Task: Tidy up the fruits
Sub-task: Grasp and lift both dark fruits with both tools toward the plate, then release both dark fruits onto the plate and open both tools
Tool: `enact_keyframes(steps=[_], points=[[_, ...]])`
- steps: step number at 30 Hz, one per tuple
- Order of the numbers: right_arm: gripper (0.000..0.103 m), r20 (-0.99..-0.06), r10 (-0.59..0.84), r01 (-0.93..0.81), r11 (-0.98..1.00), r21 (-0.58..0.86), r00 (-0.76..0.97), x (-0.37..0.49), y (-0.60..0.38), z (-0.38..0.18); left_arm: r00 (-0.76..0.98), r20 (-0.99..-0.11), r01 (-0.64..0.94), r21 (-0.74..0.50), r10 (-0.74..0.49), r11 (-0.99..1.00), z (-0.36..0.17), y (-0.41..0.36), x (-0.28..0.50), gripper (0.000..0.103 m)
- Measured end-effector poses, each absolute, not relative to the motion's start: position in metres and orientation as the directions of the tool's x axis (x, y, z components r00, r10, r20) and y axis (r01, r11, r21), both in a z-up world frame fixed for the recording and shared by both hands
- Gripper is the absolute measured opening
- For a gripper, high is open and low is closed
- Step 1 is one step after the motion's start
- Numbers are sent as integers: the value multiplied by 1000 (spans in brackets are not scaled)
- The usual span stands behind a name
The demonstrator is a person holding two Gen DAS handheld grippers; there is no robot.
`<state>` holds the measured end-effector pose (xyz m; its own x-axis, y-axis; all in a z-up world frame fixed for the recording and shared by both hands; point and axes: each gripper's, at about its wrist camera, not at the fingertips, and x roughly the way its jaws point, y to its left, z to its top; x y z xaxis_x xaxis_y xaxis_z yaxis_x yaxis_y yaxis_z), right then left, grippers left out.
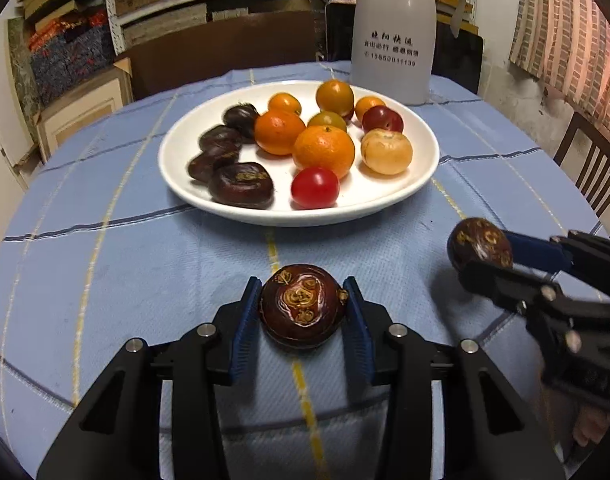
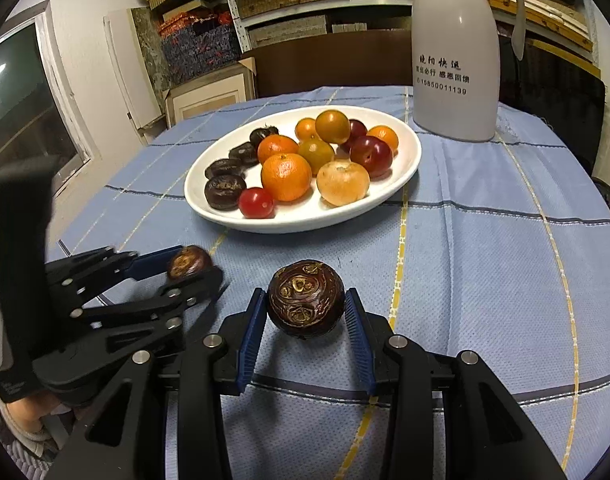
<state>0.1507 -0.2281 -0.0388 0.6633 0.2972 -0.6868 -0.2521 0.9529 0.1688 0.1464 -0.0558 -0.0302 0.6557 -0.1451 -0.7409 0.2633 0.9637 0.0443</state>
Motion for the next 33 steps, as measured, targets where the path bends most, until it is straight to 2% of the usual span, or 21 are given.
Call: enact_keyframes(steps=[6, 14, 18, 25, 29, 33], points=[[41, -652, 286, -243, 957, 159, 702, 132, -230, -32, 721, -678, 227, 33, -145, 973, -9, -41, 108, 41], [41, -616, 311, -254, 950, 181, 723, 98, -233, -17, 743, -650, 236, 34, -157, 971, 11, -37, 78, 41], [41, -576, 325, -268, 945, 185, 750, 100, -239, 23, 782, -603, 221, 39, -154, 974, 51, -28, 83, 41], [40, -433, 337, -283, 941, 185, 836, 124, -252, 123, 851, -507, 185, 46, -136, 982, 132, -15, 118, 41], [40, -424, 338, -286, 941, 182, 840, 159, -244, 135, 843, -519, 183, 35, -139, 982, 137, -17, 155, 41], [41, -501, 343, -279, 939, 200, 795, 209, -232, 98, 791, -592, 192, -1, -155, 981, 103, -25, 212, 41]])
